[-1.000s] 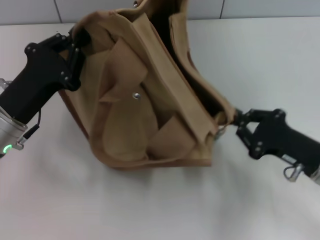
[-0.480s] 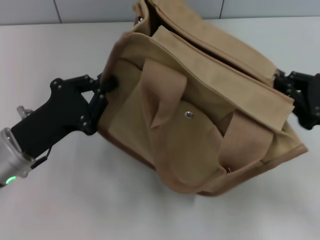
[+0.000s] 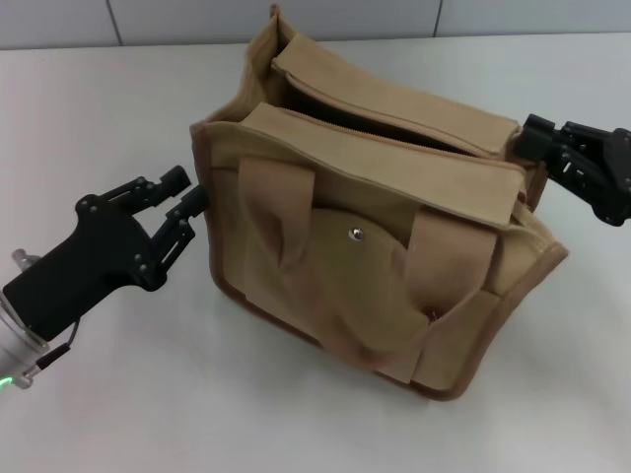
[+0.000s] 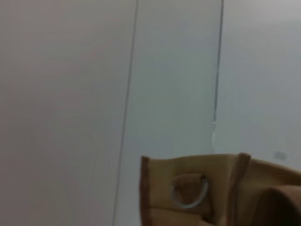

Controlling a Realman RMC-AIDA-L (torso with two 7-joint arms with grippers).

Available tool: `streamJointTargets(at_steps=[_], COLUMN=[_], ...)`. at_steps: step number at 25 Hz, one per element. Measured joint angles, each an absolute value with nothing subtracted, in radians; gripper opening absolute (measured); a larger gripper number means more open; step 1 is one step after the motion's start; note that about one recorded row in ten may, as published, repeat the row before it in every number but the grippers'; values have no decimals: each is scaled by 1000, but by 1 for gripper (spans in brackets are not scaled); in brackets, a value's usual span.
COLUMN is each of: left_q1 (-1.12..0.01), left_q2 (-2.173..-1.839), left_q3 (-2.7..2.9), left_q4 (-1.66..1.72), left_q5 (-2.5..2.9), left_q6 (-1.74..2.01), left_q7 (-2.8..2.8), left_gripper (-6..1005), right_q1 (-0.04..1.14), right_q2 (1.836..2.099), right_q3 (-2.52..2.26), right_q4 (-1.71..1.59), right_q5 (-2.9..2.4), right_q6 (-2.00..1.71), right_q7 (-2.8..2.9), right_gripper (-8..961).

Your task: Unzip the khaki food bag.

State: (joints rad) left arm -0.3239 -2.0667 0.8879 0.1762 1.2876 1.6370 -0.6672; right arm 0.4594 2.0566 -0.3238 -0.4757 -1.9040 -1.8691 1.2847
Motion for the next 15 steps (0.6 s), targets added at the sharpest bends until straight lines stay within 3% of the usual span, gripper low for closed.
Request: streamJointTargets(at_steps=[4,7,12,15], left_q1=[-293,-263,-256,-275], left_q2=[-2060,-2041,-1957,-1908], left_q3=[855,843,858,859], left_q4=[196,245,288,311], left_q5=[1287,1290,1380,1464], left_q6=[1642,1667,1782,1857], left_q7=[-692,-751,-851,-913], left_gripper=[337,464,571,635], right_q1=[451,433,398,395], right_q2=[2060,2033,1978,1966], right_q3=[-321,-324,-316,-339], right_q4=[-483,-489,-502,-532], right_q5=[-1901,-1901,-1878,-1870], right_q6=[-1865,-1875,-1993,-2136], right_q7=[1295,1331,1340,1300], right_gripper=[147,201,417,502])
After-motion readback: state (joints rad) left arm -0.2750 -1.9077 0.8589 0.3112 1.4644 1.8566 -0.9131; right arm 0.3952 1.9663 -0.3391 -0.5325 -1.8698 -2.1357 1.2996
